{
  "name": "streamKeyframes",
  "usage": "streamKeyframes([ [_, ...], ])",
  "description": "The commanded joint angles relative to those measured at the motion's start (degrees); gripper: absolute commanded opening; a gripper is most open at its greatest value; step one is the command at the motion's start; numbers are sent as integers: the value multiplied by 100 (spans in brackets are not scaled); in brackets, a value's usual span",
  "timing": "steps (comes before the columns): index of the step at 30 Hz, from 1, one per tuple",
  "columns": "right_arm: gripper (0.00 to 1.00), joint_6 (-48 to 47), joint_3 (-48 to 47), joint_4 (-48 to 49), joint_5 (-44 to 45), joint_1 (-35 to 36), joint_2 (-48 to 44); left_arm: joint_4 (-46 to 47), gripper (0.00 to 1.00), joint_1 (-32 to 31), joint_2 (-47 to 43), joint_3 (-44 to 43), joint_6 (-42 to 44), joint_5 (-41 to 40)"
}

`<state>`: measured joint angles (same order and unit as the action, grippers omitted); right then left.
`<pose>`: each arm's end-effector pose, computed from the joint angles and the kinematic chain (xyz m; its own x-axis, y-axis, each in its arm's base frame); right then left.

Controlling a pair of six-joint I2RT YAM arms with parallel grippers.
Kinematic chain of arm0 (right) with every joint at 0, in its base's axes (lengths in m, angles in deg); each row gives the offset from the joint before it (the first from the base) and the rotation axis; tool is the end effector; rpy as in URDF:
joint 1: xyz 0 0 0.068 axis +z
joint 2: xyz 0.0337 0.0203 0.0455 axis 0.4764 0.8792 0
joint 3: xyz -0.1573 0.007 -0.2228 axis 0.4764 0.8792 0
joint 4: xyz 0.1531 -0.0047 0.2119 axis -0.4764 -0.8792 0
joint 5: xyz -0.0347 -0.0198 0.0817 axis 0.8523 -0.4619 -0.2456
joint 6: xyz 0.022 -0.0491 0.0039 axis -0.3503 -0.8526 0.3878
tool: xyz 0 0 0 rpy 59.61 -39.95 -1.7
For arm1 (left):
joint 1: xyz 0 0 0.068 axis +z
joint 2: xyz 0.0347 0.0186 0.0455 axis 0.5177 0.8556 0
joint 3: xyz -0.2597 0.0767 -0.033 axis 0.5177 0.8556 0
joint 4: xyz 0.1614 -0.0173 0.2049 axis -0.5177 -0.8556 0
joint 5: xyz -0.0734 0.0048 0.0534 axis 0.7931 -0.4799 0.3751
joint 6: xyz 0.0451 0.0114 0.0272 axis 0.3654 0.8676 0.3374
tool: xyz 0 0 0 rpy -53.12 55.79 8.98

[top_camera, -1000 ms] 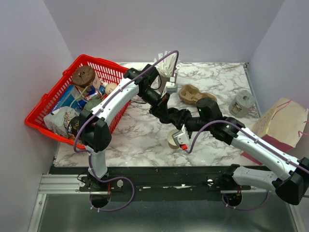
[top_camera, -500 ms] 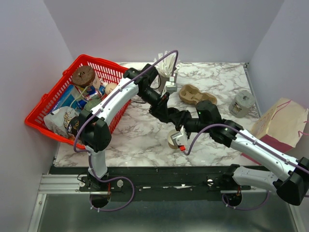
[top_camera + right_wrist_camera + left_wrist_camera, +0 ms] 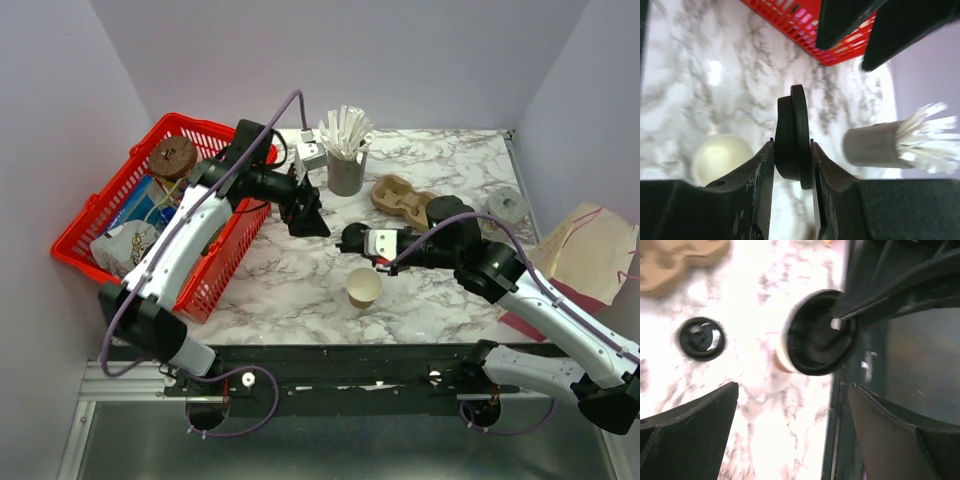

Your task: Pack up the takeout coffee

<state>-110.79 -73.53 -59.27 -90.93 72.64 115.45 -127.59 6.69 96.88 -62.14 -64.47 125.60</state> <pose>0.1469 0.1634 0.3577 0.5106 -0.4923 -0.7049 -0.8057 0.0122 -0.5922 0.2751 -0.1581 0.3902 -0.4065 0.3947 -0.8240 0.9132 0.1456 -0.3807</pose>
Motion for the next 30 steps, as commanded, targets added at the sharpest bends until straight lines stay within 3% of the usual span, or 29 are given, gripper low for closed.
streamKeyframes([
  [1,32,2451,-243,-775,-466,-6,82,3035,99,-73,-1136,1535,-1616,-1906],
  [8,32,3165,-331,-1021,-1634,-945,521,3293,99,-223,-1357,2178,-1783,-1942],
  [16,32,3931,-121,-1101,-2821,-1447,1039,3812,99,-750,-1612,3136,-1976,-2258],
  [22,33,3931,-226,-1408,-2945,-1597,1514,3689,99,-1198,-1534,3330,-1748,-2311],
  [30,34,4037,-182,-1488,-2981,-1790,2051,4032,99,-1348,-1428,3628,-1810,-2127],
])
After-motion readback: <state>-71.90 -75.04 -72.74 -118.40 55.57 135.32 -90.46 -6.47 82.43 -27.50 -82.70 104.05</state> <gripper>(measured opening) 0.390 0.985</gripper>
